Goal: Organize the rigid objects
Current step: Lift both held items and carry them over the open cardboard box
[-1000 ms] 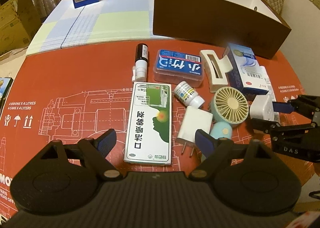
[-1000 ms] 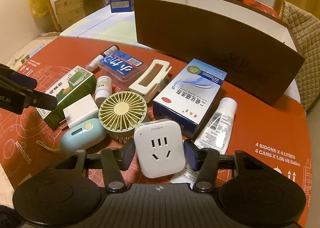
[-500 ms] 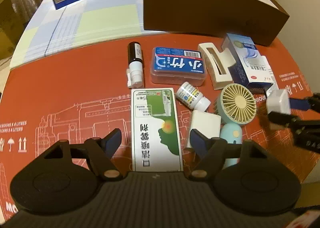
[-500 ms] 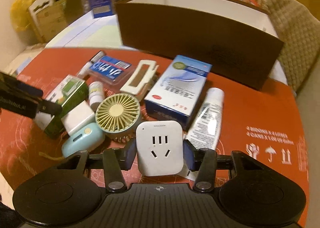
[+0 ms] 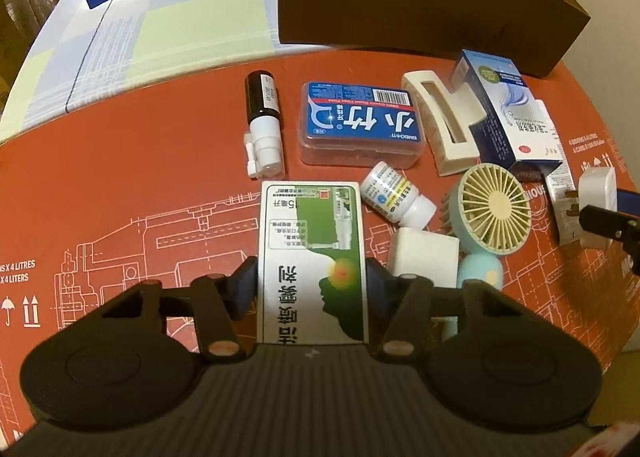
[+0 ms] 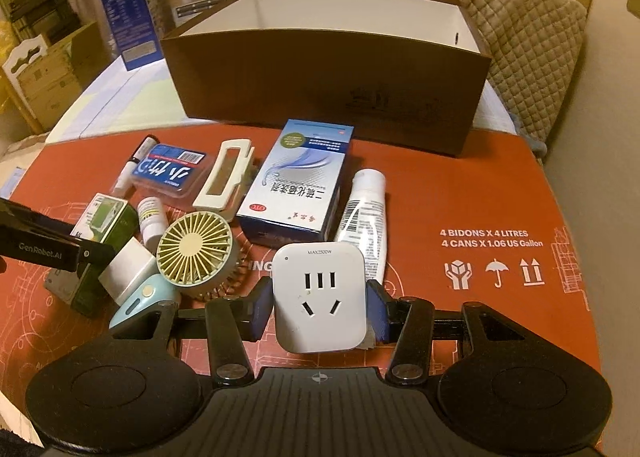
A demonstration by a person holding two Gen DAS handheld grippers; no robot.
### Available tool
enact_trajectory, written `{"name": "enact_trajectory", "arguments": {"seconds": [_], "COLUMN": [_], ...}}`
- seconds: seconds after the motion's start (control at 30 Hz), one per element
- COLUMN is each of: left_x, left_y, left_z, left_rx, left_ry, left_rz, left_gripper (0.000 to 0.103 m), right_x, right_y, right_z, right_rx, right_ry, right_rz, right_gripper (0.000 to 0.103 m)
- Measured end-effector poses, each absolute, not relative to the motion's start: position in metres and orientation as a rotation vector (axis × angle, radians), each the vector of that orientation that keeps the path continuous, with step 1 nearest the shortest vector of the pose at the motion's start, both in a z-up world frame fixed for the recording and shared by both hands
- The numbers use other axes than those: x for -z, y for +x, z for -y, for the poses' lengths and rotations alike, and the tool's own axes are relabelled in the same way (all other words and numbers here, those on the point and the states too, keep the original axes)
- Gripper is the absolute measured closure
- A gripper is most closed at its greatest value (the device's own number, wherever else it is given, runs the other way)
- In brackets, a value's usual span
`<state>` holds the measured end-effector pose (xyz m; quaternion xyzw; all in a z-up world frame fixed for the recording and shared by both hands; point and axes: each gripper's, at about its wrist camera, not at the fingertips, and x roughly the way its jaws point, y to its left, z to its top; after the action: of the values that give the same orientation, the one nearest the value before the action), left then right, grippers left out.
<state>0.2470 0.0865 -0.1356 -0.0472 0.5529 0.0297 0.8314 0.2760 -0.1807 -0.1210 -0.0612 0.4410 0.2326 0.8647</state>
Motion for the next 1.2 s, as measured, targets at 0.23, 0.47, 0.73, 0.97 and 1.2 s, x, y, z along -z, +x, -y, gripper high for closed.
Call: {"name": "enact_trajectory", "arguments": {"seconds": [0.23,0.47,0.73,0.97,1.2], "left_x": [0.134,0.117,0.075,0.033,0.003], "left_y": [0.243,0.235,0.245,0.28,0.337], "left_z": [-0.087,-0.091,-0.087,-0.078,-0.067], "left_rx": [-0.069,-0.103,-0.106,-0.075,-0.049], "left_ry": [-0.091,-0.092,-0.103,-0.092,-0.095], "left_rz": [-1.16,-1.118,-1.03,-0.925,-0.847], "left_gripper": [0.051,0.052,0.052,0.052,0.052], "right_x": [0.116,0.107,0.085,0.054,0.019], "right_y": [0.277,0.281,0.296,0.323,0.368], "right_z": [0.177,0.179,0.182,0.185,0.184], "right_rx": [-0.489,-0.493,-0.506,-0.529,-0.55], "right_ry": [-0.119,-0.092,-0.048,0.001,0.053], "right_rz": [-0.919,-0.911,-0.896,-0.862,-0.795], "right_gripper": [0.057,0.057,0.057,0.057,0.057]}}
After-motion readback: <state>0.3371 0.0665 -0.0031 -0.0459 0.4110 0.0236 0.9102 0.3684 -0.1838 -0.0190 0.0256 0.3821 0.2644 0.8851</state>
